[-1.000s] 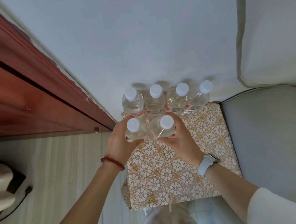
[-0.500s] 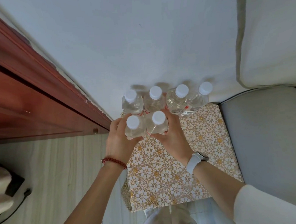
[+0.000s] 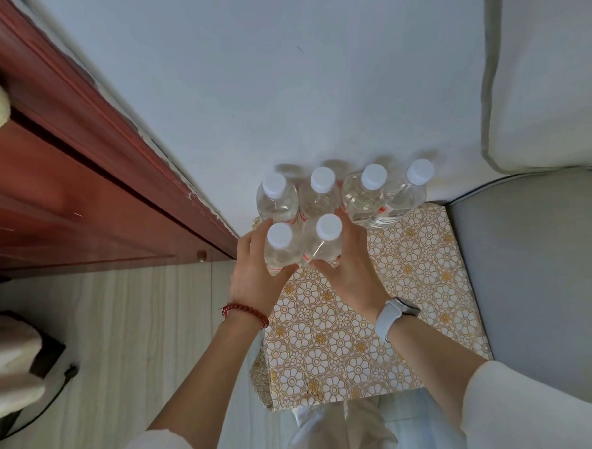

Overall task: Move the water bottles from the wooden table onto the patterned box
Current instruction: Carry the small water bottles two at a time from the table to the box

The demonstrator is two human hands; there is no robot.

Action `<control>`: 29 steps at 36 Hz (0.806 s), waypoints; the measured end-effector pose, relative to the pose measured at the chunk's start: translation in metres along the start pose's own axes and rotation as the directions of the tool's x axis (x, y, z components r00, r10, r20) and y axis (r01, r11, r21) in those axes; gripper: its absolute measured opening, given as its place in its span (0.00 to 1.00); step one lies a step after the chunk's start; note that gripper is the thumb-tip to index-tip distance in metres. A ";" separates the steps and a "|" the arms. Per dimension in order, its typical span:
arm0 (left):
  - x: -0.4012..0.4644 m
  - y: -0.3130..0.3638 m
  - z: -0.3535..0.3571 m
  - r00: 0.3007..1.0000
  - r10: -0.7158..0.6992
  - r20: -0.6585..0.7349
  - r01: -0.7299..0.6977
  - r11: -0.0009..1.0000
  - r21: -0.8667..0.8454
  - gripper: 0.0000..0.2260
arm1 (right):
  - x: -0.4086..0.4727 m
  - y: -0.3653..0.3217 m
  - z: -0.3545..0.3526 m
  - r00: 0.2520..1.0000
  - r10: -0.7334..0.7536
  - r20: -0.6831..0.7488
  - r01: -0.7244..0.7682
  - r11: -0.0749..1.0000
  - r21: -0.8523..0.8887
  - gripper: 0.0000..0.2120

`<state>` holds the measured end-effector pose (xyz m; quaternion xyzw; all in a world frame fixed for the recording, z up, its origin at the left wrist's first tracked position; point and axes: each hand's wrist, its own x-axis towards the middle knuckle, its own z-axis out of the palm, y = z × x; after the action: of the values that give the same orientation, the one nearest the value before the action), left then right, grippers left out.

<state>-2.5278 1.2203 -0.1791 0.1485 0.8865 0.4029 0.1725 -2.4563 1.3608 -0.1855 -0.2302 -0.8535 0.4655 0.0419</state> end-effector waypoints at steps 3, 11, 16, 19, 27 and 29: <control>-0.003 0.001 0.000 1.000 -0.011 0.024 0.011 1.000 -0.003 0.36 | -0.003 -0.004 -0.002 0.998 0.041 0.043 -0.043 0.998 0.046 0.46; -0.009 0.008 -0.005 0.994 -0.083 0.075 0.082 0.996 0.018 0.45 | -0.017 -0.020 -0.019 0.990 0.122 0.077 -0.122 0.993 0.000 0.45; -0.028 0.023 -0.030 0.993 -0.117 0.025 0.114 0.988 0.108 0.39 | -0.037 -0.042 -0.039 0.978 0.179 0.106 -0.169 0.981 -0.096 0.29; -0.053 0.043 -0.057 0.990 -0.130 -0.055 0.135 0.985 0.108 0.32 | -0.055 -0.069 -0.050 0.972 0.188 0.138 -0.174 0.979 -0.107 0.18; -0.217 0.071 -0.149 0.877 -0.186 -0.444 0.220 0.975 0.028 0.18 | -0.143 -0.194 -0.047 0.917 -0.162 0.364 0.168 0.986 0.015 0.13; -0.271 0.067 -0.168 0.794 -0.235 -0.560 0.274 0.961 -0.014 0.17 | -0.174 -0.223 -0.032 0.871 -0.247 0.425 0.249 0.967 0.052 0.12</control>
<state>-2.3479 1.0426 0.0263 -0.0901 0.9230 0.3713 -0.0456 -2.3714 1.2076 0.0389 -0.0112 -0.8652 0.4937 -0.0875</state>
